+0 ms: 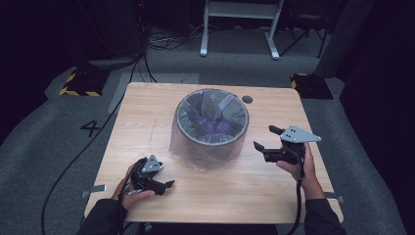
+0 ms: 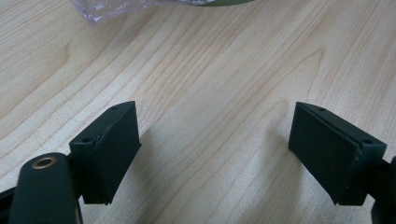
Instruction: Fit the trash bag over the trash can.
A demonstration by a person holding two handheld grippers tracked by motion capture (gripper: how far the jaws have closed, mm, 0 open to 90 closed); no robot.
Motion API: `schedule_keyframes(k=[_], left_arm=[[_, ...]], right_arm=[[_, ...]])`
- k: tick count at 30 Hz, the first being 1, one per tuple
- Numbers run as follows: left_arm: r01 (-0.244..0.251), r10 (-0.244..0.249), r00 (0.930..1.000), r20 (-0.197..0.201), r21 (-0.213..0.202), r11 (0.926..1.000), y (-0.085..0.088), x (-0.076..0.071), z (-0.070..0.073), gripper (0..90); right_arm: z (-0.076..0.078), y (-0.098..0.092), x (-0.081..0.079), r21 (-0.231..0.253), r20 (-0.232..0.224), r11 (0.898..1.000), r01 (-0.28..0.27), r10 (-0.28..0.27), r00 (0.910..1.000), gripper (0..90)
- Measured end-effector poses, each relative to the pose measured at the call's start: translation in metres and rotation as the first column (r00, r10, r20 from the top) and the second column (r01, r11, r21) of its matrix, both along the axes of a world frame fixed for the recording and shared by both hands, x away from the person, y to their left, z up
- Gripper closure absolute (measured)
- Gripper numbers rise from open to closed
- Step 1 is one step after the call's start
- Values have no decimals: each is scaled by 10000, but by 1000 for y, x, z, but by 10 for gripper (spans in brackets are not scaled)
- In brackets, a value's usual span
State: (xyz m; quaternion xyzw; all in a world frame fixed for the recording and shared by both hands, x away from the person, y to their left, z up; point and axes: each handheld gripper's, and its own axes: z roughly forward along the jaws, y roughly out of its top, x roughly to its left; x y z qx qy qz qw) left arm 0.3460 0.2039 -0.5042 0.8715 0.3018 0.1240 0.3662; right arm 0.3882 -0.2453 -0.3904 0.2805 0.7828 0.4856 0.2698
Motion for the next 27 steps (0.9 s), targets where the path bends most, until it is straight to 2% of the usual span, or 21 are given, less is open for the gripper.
schedule_keyframes(k=[8, 14, 27], left_arm=[[96, -96, 9999, -27, -22, 10000, 0, 1, 0, 154], [99, -99, 9999, -27, -22, 9999, 0, 1, 0, 154], [102, -102, 9999, -28, -22, 9999, 0, 1, 0, 154]], right_arm=[[14, 8, 5, 38, 206, 9998, -193, 192, 9996, 190], [27, 15, 11, -125, 313, 9990, -436, 440, 9985, 192], [39, 26, 25, -291, 287, 9986, -435, 443, 9986, 189]])
